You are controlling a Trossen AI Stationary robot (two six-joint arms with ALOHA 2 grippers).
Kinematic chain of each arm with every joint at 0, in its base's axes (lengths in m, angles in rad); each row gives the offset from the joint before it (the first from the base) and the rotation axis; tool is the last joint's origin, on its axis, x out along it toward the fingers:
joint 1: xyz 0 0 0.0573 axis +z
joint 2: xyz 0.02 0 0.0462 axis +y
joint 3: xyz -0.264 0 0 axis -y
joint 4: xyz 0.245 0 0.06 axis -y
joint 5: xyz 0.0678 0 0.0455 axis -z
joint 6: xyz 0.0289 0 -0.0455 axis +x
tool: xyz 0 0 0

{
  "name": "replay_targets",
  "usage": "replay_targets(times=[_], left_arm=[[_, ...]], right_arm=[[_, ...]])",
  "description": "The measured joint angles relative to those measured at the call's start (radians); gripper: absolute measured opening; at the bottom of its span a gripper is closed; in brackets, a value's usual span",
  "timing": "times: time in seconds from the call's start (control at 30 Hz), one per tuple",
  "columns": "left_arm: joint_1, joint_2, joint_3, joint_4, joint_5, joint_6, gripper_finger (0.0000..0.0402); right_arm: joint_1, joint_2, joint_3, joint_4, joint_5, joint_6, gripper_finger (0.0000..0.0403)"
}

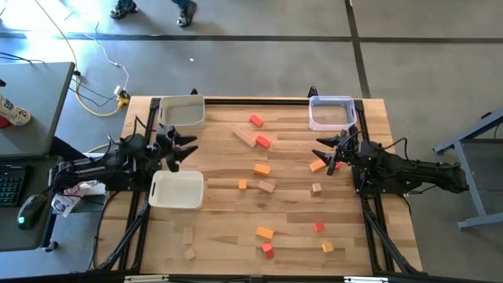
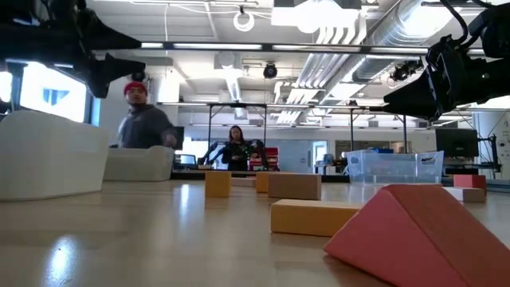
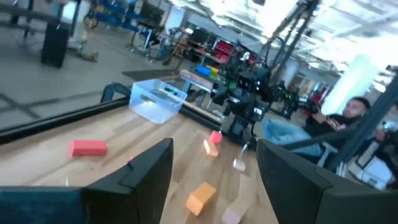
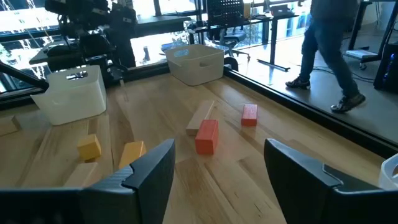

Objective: Sort & place blocks by color
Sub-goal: Put the brown block into the white bin

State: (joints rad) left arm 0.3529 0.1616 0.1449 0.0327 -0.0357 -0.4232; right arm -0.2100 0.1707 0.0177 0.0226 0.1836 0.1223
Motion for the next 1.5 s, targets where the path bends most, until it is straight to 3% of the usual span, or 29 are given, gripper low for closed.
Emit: replay_targets(times=[0.3, 0.47, 0.77, 1.03, 1.5], left_arm=[[-0.001, 0.102, 0.273, -0.449, -0.021, -0.216, 0.022], [-0.007, 0.198, 0.39, -0.576, -0.002, -0.324, 0.022], [-0.124, 0.429, 0.541, -0.604, 0.001, -0.403, 0.022], [-0.297, 0.623, 0.648, -0.738, -0.002, -0.57, 0.022], [-0.612, 0.799, 0.678, -0.796, -0.043, -0.911, 0.02]], right_arm=[[0.0, 0.0, 0.0, 0.0, 0.0, 0.0, 0.0233], [0.0, 0.0, 0.0, 0.0, 0.0, 0.0, 0.0233], [0.0, 0.0, 0.0, 0.0, 0.0, 0.0, 0.0233], [0.0, 0.0, 0.0, 0.0, 0.0, 0.0, 0.0233], [0.0, 0.0, 0.0, 0.0, 0.0, 0.0, 0.0233]])
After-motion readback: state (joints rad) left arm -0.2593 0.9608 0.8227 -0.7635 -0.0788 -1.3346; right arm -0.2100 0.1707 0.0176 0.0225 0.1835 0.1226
